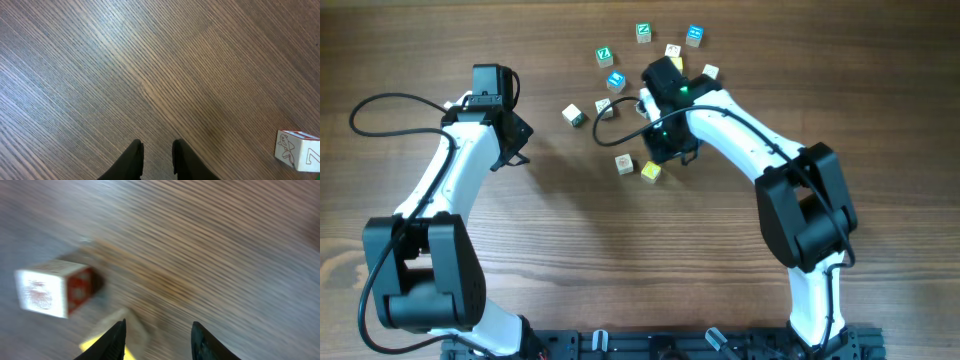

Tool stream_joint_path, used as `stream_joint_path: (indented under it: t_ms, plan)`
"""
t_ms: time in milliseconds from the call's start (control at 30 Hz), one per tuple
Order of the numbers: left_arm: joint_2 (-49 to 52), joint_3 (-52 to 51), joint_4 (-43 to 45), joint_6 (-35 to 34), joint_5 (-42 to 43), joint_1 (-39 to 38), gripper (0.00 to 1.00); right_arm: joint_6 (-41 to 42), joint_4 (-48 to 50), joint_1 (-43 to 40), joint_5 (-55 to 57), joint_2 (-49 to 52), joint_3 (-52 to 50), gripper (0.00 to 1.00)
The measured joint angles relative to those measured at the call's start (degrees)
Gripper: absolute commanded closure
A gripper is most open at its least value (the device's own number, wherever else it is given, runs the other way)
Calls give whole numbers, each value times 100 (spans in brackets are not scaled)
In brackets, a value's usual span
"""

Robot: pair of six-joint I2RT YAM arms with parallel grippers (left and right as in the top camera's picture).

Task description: Form a circle

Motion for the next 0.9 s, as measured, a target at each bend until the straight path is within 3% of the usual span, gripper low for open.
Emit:
stream_joint_path:
  t_ms: [100,167,333,467,533,900]
  plan:
    - [0,0,2,0,0,0,78,413,-243,-201,227,0,9,71]
    - [0,0,0,0,0,0,78,568,-542,-308,297,0,11,96]
    - [0,0,2,0,-2,0,78,713,-1047,-299,-76,0,-157,96]
    - [0,0,4,0,-2,0,77,715,-651,-302,-949,0,-789,80]
    - [0,0,4,0,-2,0,77,741,-507,-299,-1355,-15,-863,96]
    - [0,0,2,0,0,0,77,1534,-111,-299,-1582,-13,-929,96]
